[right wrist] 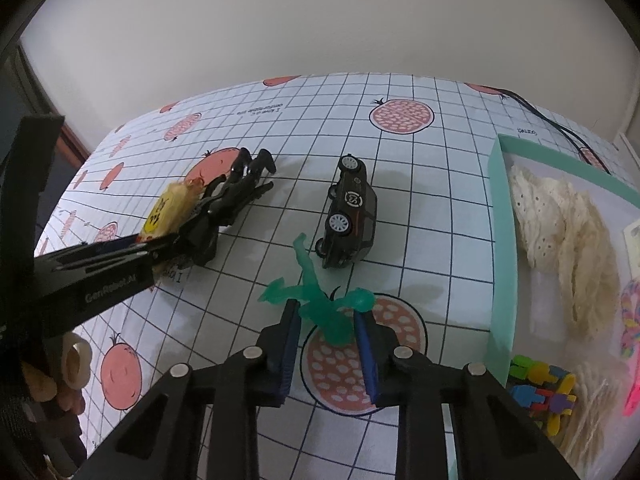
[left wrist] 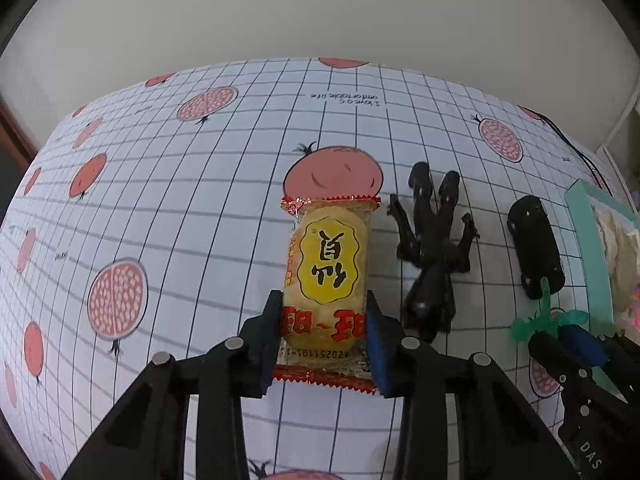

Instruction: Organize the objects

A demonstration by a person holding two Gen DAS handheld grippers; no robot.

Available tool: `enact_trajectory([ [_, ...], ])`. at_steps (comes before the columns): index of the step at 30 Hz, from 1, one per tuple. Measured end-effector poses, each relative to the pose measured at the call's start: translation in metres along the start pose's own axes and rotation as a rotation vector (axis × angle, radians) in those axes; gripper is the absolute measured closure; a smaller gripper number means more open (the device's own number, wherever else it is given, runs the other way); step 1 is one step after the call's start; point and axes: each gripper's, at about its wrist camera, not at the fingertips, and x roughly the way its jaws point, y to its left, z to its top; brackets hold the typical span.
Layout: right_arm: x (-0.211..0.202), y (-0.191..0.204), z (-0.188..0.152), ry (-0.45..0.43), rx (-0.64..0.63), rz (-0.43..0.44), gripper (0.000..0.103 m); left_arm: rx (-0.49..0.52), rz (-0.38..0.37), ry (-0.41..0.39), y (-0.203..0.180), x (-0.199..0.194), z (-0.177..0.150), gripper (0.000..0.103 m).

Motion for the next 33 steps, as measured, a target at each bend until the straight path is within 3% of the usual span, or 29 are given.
enact_trajectory([
  [20,-0.032,-0.016,-0.001,-0.048,0.029,0.055,0.075,-0.157,0.069,0.08,0.006,-0.018,-0.03,0.065],
  [24,-0.042,-0.019,0.002,-0.079,0.032,0.063,0.075,-0.164,0.069,0.07,0.007,-0.026,-0.026,0.065],
  [33,-0.06,-0.022,0.007,-0.134,0.025,0.063,0.075,-0.186,0.05,-0.037,0.015,-0.061,-0.009,0.065],
])
